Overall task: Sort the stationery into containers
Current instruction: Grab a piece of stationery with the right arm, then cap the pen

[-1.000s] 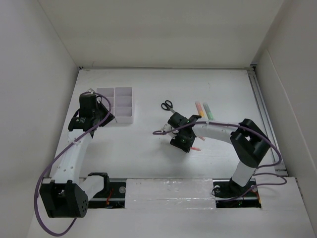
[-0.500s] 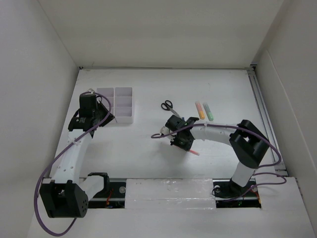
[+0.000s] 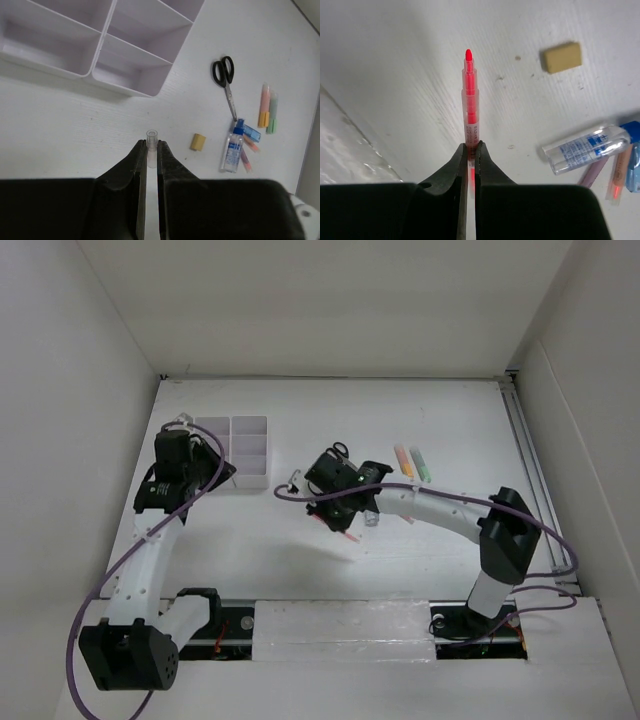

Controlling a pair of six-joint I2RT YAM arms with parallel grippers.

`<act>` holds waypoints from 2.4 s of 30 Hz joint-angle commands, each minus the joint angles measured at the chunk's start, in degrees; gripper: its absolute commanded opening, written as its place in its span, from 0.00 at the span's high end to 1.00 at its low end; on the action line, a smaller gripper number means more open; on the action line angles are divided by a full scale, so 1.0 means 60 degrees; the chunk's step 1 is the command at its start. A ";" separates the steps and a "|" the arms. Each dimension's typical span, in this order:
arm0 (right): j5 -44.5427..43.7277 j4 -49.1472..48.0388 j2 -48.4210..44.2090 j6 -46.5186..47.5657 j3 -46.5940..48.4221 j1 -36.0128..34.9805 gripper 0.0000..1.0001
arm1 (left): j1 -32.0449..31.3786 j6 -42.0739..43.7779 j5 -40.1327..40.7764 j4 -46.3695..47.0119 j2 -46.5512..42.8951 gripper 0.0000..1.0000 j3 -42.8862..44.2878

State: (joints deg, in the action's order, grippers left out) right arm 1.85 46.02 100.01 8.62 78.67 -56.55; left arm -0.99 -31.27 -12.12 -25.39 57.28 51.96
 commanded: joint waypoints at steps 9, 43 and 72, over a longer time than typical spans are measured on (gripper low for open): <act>0.0102 -0.1662 -0.2178 -0.3353 0.0556 -0.0037 1.00 | 0.0034 0.0055 -0.2197 0.2105 -0.0728 1.00 0.0771; 0.5143 -1.1098 -0.3660 -0.8293 -0.3649 0.0183 1.00 | 0.0034 -0.4119 -0.9420 1.0530 -0.0479 1.00 -0.2010; 0.5010 -1.1098 -0.3352 -0.8000 -0.3649 0.0726 1.00 | 0.0034 -0.4516 -0.9523 1.1233 -0.0654 1.00 -0.2201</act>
State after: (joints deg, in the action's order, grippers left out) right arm 30.94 -17.17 79.66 -40.32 55.40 -51.77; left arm -0.99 -58.46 -67.48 38.04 54.52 38.89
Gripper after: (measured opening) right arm 0.075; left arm 0.040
